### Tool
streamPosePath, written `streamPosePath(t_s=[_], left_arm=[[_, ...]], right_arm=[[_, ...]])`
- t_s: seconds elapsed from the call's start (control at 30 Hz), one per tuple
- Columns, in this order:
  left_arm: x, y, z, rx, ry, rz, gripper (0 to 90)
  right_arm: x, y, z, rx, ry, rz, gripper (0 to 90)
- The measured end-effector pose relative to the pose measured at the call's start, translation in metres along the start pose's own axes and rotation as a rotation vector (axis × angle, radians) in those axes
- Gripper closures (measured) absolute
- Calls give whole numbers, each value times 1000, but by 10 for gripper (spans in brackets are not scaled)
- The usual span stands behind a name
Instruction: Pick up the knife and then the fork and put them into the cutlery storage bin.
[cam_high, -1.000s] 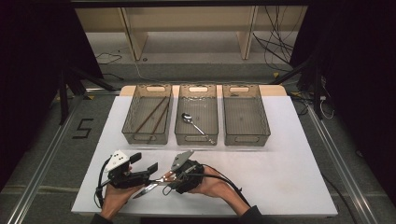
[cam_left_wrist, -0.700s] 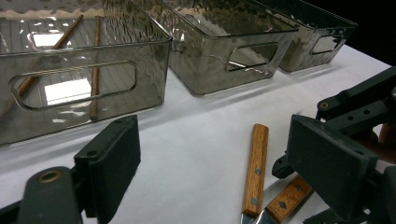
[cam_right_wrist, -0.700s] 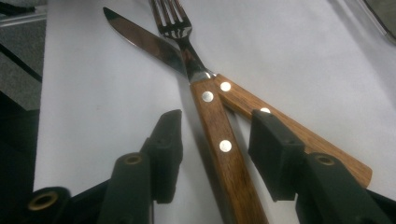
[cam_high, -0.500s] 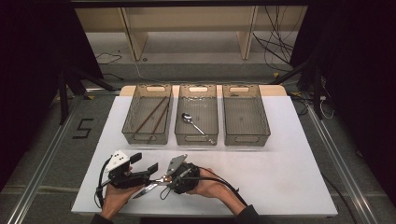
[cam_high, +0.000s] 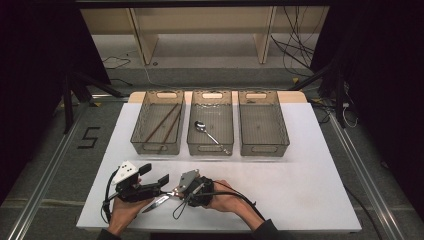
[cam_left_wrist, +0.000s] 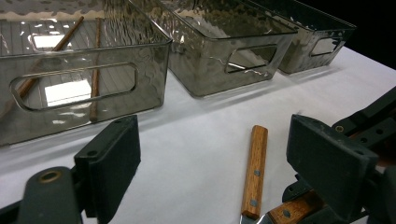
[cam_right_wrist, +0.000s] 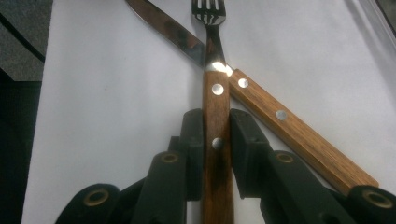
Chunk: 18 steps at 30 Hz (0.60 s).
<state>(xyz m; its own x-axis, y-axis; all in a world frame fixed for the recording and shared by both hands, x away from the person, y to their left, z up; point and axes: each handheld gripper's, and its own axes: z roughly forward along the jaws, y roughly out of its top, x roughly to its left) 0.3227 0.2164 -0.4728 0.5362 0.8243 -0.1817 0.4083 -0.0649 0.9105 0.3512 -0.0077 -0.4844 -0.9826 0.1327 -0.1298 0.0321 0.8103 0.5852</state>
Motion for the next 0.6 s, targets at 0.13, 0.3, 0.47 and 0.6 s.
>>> streamPosePath(t_s=[0.13, 0.3, 0.47, 0.6], left_arm=[[-1, 1, -2, -17, 3, -6, 174], [-4, 1, -2, -29, 0, 7, 174], [-6, 2, -3, -41, 1, 9, 175], [-6, 2, -4, -41, 3, 7, 175]], right_arm=[[-1, -1, -6, -17, -5, -10, 766], [-6, -8, -16, -34, -23, 32, 768], [-14, -20, -30, -74, -41, 90, 768], [-19, -31, -44, -113, -72, 126, 768]])
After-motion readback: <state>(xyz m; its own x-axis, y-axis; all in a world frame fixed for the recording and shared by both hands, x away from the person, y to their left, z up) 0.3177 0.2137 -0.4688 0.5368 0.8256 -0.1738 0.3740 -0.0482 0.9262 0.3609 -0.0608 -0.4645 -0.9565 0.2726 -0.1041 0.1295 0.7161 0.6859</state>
